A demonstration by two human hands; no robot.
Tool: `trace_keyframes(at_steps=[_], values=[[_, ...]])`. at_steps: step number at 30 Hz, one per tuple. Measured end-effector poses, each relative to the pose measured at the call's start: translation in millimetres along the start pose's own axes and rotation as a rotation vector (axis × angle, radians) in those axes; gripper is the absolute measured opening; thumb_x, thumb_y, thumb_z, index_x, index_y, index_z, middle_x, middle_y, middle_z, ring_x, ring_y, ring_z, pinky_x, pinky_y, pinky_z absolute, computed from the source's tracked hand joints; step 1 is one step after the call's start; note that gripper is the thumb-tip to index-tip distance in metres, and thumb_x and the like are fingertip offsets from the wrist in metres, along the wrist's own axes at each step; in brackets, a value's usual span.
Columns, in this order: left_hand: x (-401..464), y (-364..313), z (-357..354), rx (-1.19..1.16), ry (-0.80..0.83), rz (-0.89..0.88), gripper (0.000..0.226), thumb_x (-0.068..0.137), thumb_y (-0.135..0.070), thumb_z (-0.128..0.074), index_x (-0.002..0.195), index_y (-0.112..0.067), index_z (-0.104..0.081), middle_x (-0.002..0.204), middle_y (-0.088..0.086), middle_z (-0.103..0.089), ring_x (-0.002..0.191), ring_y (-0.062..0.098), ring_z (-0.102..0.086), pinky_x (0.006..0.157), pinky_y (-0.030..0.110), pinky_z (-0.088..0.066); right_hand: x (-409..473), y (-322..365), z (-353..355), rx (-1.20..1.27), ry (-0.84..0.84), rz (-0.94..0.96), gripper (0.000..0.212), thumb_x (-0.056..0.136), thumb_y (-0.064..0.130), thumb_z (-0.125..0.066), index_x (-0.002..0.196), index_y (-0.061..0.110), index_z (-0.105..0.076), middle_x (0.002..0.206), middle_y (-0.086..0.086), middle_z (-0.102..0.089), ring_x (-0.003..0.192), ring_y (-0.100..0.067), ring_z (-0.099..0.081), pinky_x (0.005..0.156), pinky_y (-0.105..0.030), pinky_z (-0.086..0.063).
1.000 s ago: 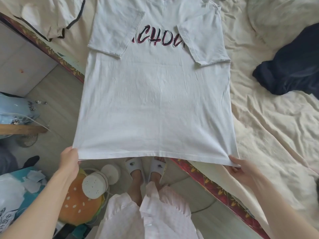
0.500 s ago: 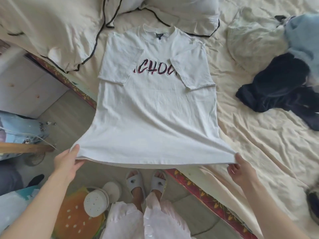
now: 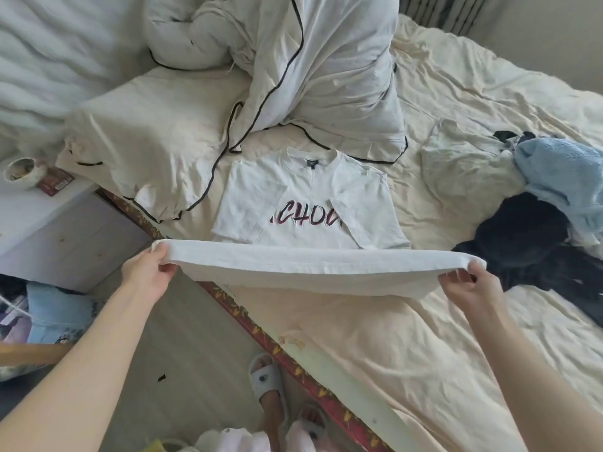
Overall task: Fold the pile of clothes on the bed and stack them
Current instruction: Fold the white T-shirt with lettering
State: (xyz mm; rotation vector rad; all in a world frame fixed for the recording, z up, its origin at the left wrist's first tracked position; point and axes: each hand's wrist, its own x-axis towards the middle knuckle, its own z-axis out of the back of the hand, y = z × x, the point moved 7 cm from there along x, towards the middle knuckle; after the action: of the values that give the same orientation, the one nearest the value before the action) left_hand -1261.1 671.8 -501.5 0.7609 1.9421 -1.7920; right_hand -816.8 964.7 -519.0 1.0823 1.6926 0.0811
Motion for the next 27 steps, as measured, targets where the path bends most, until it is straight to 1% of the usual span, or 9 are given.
trace_keyframes(at_steps=[3,6,8,12,16,18,22,24,27], values=[[23,-16,-24,-0.011,0.041,0.015,0.037,0.093,0.004,-0.051,0.13,0.004,-0.047,0.116,0.014,-0.056,0.08,0.016,-0.059,0.085,0.032,-0.046,20,4,-35,0.078,-0.006,-0.004,0.022,0.096,0.006,-0.044,0.116,0.012,-0.051,0.107,0.001,-0.059,0.099,-0.016,-0.059,0.072,-0.032,-0.05],[51,-24,-50,-0.019,0.045,0.047,0.04,0.094,0.002,-0.051,0.133,0.001,-0.047,0.111,0.012,-0.058,0.079,0.018,-0.058,0.084,0.033,-0.046,42,2,-68,0.053,-0.034,0.033,0.024,0.098,0.008,-0.041,0.118,0.015,-0.05,0.105,0.001,-0.056,0.1,-0.015,-0.058,0.079,-0.031,-0.05],[72,-25,-70,-0.025,0.052,0.084,0.042,0.094,0.002,-0.052,0.135,-0.002,-0.046,0.113,0.012,-0.056,0.079,0.018,-0.058,0.085,0.034,-0.046,58,-2,-87,0.043,-0.028,0.047,0.028,0.097,0.007,-0.041,0.121,0.017,-0.05,0.104,0.001,-0.055,0.096,-0.015,-0.058,0.079,-0.031,-0.05],[115,-27,-99,-0.017,0.04,0.107,0.038,0.092,0.001,-0.055,0.129,-0.001,-0.047,0.111,0.012,-0.057,0.079,0.018,-0.059,0.083,0.036,-0.047,94,-11,-116,0.046,-0.063,0.08,0.019,0.098,0.01,-0.043,0.113,0.018,-0.051,0.097,0.003,-0.055,0.088,-0.012,-0.058,0.074,-0.027,-0.05],[149,-25,-117,0.024,0.009,0.096,0.035,0.091,-0.001,-0.057,0.126,-0.003,-0.049,0.089,0.007,-0.057,0.077,0.018,-0.058,0.084,0.037,-0.048,122,-19,-129,0.02,-0.104,0.091,0.012,0.098,0.012,-0.046,0.098,0.02,-0.054,0.09,0.005,-0.054,0.082,-0.01,-0.056,0.074,-0.022,-0.049],[163,-22,-128,0.055,0.002,0.076,0.036,0.091,-0.001,-0.057,0.126,-0.002,-0.05,0.085,0.006,-0.056,0.076,0.017,-0.058,0.082,0.037,-0.051,134,-20,-134,0.018,-0.111,0.1,0.014,0.098,0.012,-0.046,0.093,0.021,-0.055,0.089,0.005,-0.055,0.081,-0.01,-0.057,0.069,-0.021,-0.05],[190,-20,-157,0.111,0.008,0.049,0.039,0.092,-0.001,-0.056,0.13,-0.001,-0.049,0.094,0.005,-0.057,0.087,0.018,-0.058,0.082,0.035,-0.049,162,-21,-146,-0.008,-0.119,0.093,0.017,0.098,0.014,-0.048,0.087,0.023,-0.057,0.086,0.006,-0.055,0.078,-0.009,-0.057,0.061,-0.019,-0.053],[206,-18,-170,0.117,0.02,0.037,0.04,0.092,-0.003,-0.056,0.132,-0.003,-0.048,0.094,0.002,-0.057,0.095,0.019,-0.057,0.078,0.033,-0.051,178,-19,-155,-0.038,-0.115,0.095,0.017,0.097,0.014,-0.05,0.087,0.025,-0.058,0.085,0.007,-0.056,0.078,-0.009,-0.057,0.06,-0.018,-0.054],[229,-16,-192,0.116,0.035,-0.011,0.042,0.092,-0.001,-0.056,0.132,-0.01,-0.05,0.097,-0.002,-0.059,0.09,0.013,-0.059,0.069,0.028,-0.054,207,-18,-170,-0.036,-0.12,0.092,0.014,0.097,0.015,-0.051,0.087,0.023,-0.057,0.082,0.007,-0.057,0.077,-0.008,-0.057,0.062,-0.019,-0.055]])
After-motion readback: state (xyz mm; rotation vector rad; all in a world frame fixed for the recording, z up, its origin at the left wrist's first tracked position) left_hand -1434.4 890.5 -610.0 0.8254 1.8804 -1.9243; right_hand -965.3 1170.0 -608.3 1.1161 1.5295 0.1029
